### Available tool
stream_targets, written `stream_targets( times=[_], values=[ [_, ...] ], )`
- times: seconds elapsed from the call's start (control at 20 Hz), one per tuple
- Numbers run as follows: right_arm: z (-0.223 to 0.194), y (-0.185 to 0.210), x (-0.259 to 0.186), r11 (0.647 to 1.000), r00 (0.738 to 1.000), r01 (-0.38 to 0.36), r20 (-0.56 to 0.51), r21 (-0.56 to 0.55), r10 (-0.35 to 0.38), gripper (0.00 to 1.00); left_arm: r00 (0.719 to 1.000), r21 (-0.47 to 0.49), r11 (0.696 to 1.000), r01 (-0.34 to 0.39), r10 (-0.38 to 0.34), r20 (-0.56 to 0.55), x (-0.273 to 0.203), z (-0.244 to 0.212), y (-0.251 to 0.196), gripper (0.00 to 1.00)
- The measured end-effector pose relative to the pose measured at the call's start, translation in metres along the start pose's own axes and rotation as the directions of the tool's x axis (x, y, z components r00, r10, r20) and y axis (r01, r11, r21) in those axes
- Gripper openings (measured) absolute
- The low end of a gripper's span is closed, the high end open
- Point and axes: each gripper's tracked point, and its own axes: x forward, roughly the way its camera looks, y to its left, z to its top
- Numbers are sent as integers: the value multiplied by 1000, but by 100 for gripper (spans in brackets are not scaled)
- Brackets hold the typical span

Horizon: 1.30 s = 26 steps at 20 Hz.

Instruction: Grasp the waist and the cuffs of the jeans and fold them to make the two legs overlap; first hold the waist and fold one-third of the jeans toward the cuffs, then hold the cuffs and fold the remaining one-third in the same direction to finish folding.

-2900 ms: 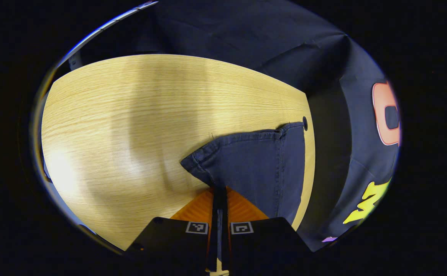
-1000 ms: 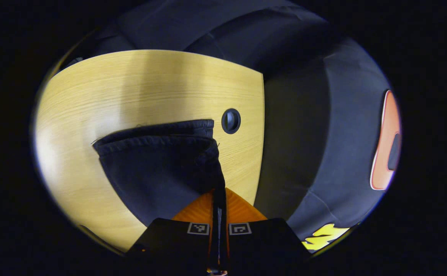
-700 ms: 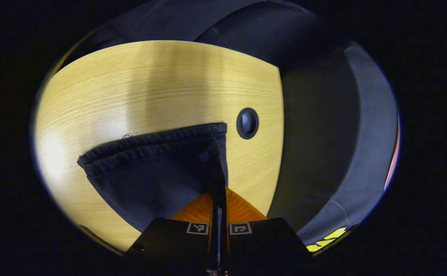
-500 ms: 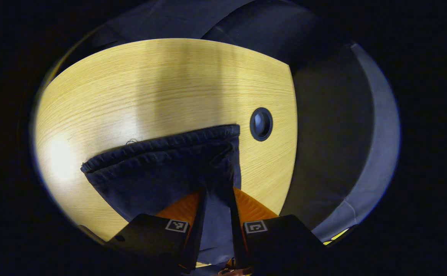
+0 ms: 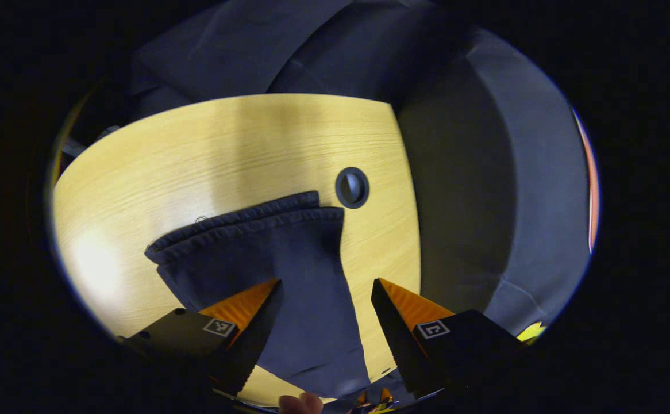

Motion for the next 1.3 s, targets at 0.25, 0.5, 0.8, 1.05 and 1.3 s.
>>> stream_targets(
  times=[0.25,0.5,0.8,1.05,1.3],
  values=[
    [6,17,-83,948,983,-43,154,-315,96,96,969,411,911,39,-135,207,-138,9,-51,98],
    [-12,34,-187,758,892,-53,311,-650,329,92,829,718,693,54,-432,355,-238,-40,-104,98],
    [-70,-8,-240,683,865,20,355,-731,354,97,747,840,540,-59,-534,396,-293,-120,-64,98],
    [-87,-75,-231,798,893,40,380,-602,242,98,714,859,504,-85,-571,406,-310,-160,-48,98],
    [-70,-134,-165,909,930,44,348,-415,114,98,730,878,458,-139,-552,403,-316,-184,-45,99]
  ],
)
